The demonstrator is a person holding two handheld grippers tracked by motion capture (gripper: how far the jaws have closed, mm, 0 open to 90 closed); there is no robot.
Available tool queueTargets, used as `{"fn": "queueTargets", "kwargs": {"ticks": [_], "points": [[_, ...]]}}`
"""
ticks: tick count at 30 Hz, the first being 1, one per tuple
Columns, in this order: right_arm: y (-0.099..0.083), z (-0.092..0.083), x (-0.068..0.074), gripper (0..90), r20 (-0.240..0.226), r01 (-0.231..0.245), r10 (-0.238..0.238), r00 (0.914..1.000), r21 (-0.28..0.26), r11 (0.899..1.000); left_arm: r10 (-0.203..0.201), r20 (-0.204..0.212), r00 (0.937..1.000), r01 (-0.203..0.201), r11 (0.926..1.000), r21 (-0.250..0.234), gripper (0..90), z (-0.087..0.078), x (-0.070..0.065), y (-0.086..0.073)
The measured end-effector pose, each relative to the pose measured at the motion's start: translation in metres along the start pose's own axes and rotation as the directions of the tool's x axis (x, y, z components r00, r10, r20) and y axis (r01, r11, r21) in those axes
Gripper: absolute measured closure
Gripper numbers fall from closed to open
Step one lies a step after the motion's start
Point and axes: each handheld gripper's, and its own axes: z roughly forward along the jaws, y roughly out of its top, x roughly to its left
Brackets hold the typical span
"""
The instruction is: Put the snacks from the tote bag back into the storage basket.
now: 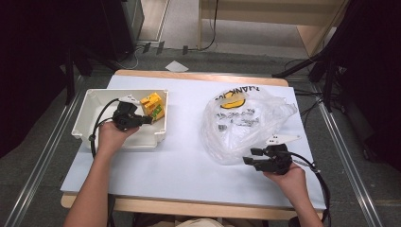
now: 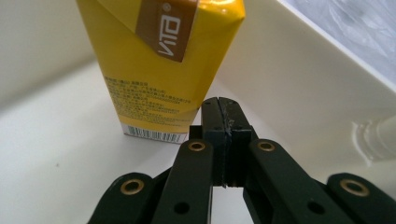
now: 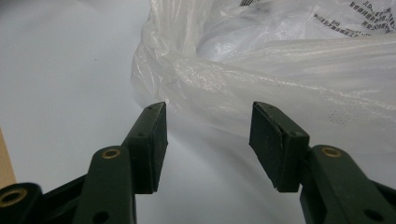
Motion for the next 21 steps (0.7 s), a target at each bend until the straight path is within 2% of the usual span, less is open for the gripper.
{"fn": "queueTargets", "kwargs": {"ticks": [6,21], "points": [[-0.0012,-0.0003,0.0018,47.5,0.006,0.003,-0.003,1.0000,0.006,1.000,0.009,0.002,1.0000,-0.009,0.9999,0.007,90.0,0.0037,0.0020,-0.0008],[-0.0021,-0.0003,0.0030,47.5,0.007,0.009,-0.010,0.9999,0.011,1.000,-0.005,-0.004,1.0000,0.005,1.0000,0.004,90.0,0.0070,0.0083,-0.0012]]}}
